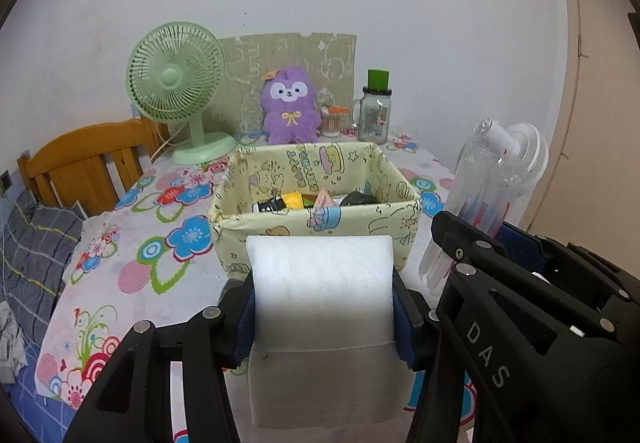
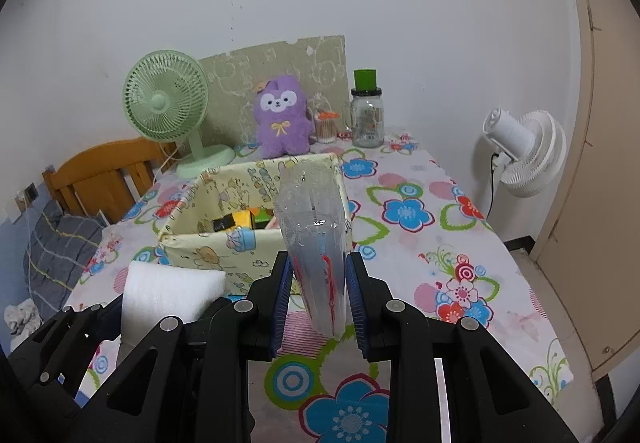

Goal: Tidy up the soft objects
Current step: 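Lift white cloth with left gripper while right gripper carries straw pack toward basket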

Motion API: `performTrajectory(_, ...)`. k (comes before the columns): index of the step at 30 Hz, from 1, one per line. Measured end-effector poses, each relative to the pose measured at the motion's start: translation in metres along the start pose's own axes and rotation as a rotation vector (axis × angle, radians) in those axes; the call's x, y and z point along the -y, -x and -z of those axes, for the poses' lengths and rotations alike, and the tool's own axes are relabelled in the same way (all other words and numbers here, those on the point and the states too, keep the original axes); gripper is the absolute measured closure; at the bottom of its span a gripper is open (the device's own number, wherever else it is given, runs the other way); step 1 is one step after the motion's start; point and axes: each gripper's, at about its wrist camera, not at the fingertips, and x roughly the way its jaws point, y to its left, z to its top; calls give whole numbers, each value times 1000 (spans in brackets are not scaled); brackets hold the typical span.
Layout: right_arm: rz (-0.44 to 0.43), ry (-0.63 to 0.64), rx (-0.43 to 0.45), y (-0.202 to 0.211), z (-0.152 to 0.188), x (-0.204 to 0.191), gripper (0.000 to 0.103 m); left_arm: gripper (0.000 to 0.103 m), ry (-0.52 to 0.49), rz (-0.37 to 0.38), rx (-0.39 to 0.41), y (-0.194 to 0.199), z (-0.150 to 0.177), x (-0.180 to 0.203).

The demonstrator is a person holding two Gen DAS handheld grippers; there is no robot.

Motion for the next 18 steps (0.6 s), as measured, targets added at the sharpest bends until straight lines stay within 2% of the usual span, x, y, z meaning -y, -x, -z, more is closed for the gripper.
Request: performTrajectory(18,4,-1,54,28,-24,-10,72,46,-17,5,72,30,-23,-4)
